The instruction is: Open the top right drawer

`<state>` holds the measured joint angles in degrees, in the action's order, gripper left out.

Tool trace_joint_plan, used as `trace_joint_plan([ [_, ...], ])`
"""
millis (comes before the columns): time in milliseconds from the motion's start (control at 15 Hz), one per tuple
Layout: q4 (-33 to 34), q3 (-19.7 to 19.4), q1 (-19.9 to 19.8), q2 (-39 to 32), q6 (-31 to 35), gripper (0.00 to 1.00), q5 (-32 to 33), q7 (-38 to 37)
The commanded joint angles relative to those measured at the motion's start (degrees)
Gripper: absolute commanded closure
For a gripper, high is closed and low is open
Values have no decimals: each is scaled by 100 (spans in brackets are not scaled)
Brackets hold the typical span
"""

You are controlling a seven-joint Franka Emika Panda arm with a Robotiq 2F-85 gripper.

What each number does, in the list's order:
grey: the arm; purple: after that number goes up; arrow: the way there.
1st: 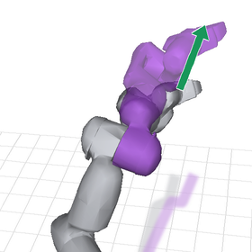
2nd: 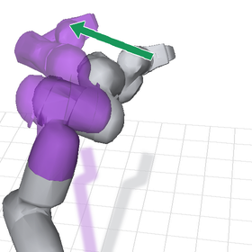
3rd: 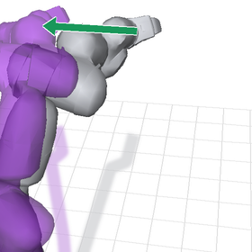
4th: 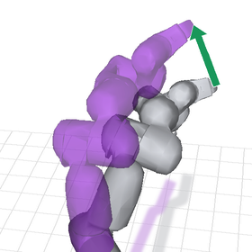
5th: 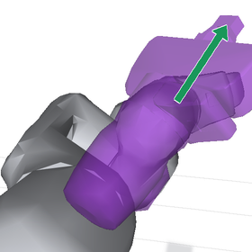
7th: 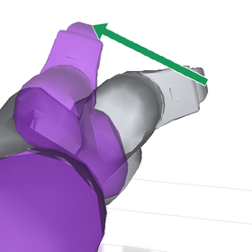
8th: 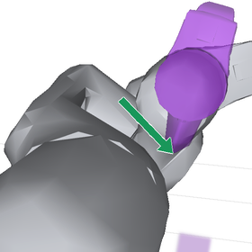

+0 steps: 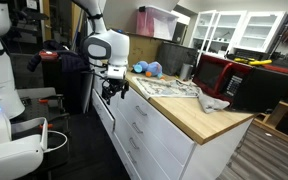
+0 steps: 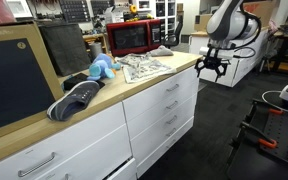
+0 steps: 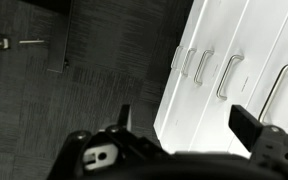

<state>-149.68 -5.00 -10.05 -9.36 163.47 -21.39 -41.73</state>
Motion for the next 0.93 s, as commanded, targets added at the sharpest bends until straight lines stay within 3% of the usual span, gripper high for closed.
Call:
trace_joint_plan([
  [0, 80, 605, -133, -371, 773, 0, -1379, 354],
  [333, 514, 1680, -487, -1036, 1802, 0, -2757, 671],
  [533, 874, 2073, -769, -1588, 2418, 0, -2795, 595],
  [867, 1297, 2090, -1006, -2466, 3135, 0, -2472, 467],
])
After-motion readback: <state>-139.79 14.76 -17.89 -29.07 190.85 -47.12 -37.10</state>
